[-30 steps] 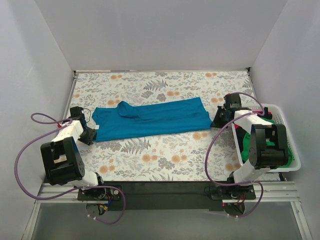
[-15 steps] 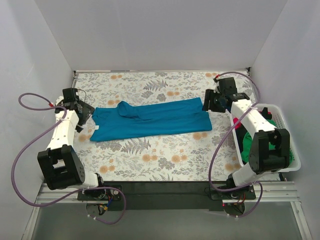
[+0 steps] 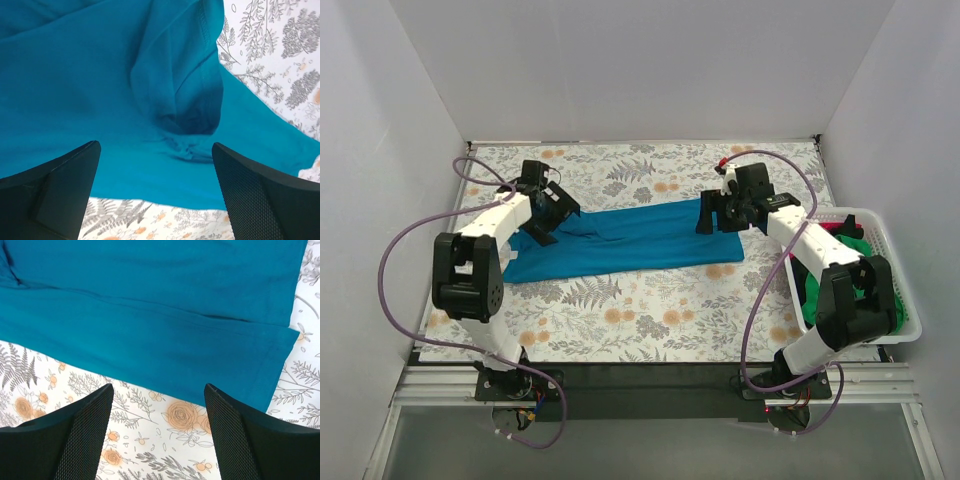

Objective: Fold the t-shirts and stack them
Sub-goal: Fold the tshirt

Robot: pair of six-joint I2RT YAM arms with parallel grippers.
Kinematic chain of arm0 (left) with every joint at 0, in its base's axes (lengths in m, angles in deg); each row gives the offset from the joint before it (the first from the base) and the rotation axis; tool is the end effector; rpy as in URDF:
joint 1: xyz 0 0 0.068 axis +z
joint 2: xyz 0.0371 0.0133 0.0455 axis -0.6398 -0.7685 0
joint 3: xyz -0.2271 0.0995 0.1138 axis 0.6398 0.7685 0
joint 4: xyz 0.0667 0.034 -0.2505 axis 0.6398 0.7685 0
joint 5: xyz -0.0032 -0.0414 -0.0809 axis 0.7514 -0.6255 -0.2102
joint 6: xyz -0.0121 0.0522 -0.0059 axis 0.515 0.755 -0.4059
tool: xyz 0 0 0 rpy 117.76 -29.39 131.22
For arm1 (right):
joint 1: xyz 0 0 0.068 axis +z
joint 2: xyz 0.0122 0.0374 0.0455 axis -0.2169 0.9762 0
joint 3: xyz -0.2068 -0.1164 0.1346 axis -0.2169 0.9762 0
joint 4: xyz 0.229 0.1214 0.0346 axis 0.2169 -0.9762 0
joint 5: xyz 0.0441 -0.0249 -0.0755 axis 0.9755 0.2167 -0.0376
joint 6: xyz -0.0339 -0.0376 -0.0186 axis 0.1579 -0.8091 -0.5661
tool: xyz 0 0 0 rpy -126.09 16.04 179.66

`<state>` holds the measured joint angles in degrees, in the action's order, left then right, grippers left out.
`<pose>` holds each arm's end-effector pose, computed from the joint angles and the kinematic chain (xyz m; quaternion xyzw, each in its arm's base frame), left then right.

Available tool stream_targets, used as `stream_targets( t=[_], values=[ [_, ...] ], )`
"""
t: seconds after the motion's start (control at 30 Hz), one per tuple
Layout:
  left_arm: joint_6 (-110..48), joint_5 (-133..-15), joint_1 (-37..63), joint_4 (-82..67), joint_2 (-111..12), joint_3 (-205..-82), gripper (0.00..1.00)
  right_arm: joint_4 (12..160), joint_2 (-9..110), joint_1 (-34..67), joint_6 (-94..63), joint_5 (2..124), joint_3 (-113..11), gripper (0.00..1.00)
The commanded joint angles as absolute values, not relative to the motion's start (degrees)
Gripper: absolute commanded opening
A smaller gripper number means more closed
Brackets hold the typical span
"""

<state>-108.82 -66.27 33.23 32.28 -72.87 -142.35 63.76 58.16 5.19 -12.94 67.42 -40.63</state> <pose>0.3477 -0.0403 0.2152 -0.6463 0.7316 -0.1661 0.1398 0.3206 0.1102 0.2569 -0.1069 0.9165 0.1807 0.3405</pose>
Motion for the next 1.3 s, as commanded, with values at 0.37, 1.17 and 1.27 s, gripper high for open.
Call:
stream_targets(
  t=[0.37,1.17,1.27],
  values=[
    [-107.8,-63.2,27.5,30.4,-88.4,-158.8,0.87,65.7,49.4,5.2,-15.5,66.0,-33.4,0.8],
    [-104.3,-53.6,27.1,29.3,-76.6,-153.1,0.87,65.6,57.2,5.2,-16.5,70.7,-37.8,0.73],
    [-105.0,-53.1,31.5,31.4,-71.3,-145.8,0.87,65.6,59.2,5.2,-16.7,71.6,-38.8,0.71]
  ],
)
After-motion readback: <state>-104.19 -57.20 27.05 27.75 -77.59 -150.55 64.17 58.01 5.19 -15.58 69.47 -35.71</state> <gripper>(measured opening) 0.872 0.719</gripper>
